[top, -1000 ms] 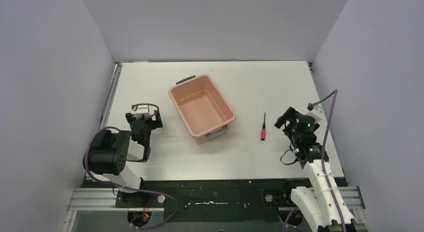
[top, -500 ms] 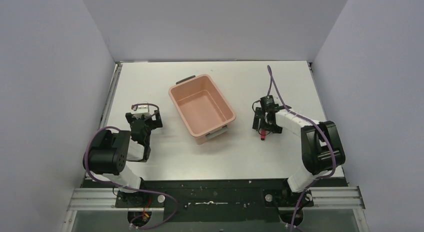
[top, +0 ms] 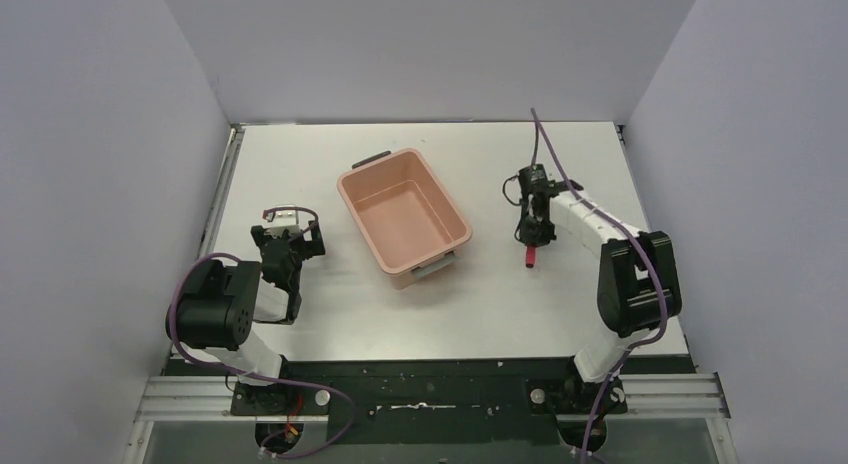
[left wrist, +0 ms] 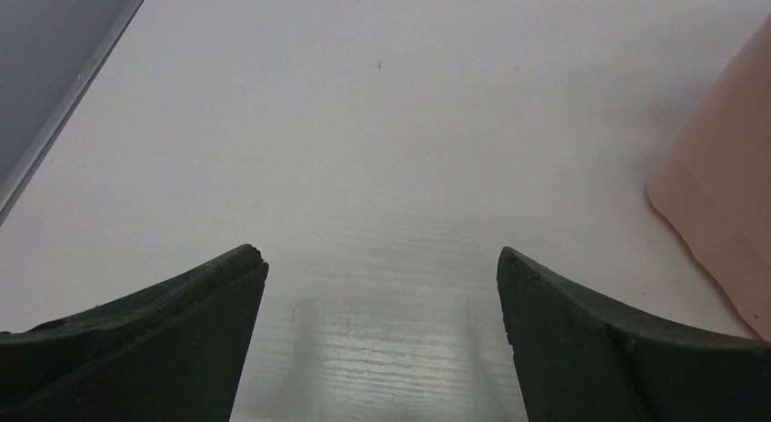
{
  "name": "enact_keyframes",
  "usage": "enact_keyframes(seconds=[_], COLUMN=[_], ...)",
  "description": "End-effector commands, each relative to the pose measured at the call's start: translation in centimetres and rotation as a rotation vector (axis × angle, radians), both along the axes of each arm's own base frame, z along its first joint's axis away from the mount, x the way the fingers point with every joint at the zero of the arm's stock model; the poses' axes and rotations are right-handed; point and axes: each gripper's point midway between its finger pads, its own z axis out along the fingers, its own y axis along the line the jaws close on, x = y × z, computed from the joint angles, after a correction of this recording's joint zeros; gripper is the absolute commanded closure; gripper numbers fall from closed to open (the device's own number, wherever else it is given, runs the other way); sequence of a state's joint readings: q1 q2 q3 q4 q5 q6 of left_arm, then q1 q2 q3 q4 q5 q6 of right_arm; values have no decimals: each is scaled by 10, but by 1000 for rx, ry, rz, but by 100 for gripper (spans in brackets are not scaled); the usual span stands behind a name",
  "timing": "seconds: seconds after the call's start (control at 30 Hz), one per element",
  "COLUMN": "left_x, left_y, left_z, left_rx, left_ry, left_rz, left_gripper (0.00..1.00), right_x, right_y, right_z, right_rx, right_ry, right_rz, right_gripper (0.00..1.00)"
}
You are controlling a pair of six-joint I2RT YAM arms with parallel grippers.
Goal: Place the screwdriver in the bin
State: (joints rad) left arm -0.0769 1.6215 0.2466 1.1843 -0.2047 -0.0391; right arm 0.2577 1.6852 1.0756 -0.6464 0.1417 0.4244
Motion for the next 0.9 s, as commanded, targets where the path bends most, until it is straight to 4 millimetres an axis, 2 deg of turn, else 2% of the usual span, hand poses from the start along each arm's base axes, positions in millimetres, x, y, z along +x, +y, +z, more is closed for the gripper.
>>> enact_keyframes(seconds=[0.0,0.17,0.23,0.3,0.4,0.47,0.53,0.6,0.67,0.7,0.87], left_x=[5,5,5,5,5,5,5,5,5,5,5], left_y=[-2,-2,-2,-2,-2,-2,-2,-2,-2,-2,-2], left_z=[12,12,13,12,12,12,13,12,12,12,12], left_rx=[4,5,4,4,4,4,5,4,4,4,4], left_ry=[-41,-41,-43,-41,-41,-42,-42,-42,-43,-42,-42], left_rz=[-13,-12,-13,-13,-13,-12,-12,-13,-12,-12,-12], left_gripper=[3,3,3,3,3,3,3,3,3,3,3], right_x=[31,41,54,71,88,91,85,76,73,70,63], right_y=[-7,-7,5,26,84,142,202,250,279,289,319], right_z=[82,147,169,194,224,244,257,256,233,227,148], right_rx=[8,-2,49,121,223,306,377,404,363,353,233], right_ry=[0,38,-20,-112,-265,-387,-479,-512,-492,-483,-354], right_rz=[61,81,65,62,108,172,262,342,392,413,513], right_gripper=[100,100,100,100,100,100,100,100,100,100,100])
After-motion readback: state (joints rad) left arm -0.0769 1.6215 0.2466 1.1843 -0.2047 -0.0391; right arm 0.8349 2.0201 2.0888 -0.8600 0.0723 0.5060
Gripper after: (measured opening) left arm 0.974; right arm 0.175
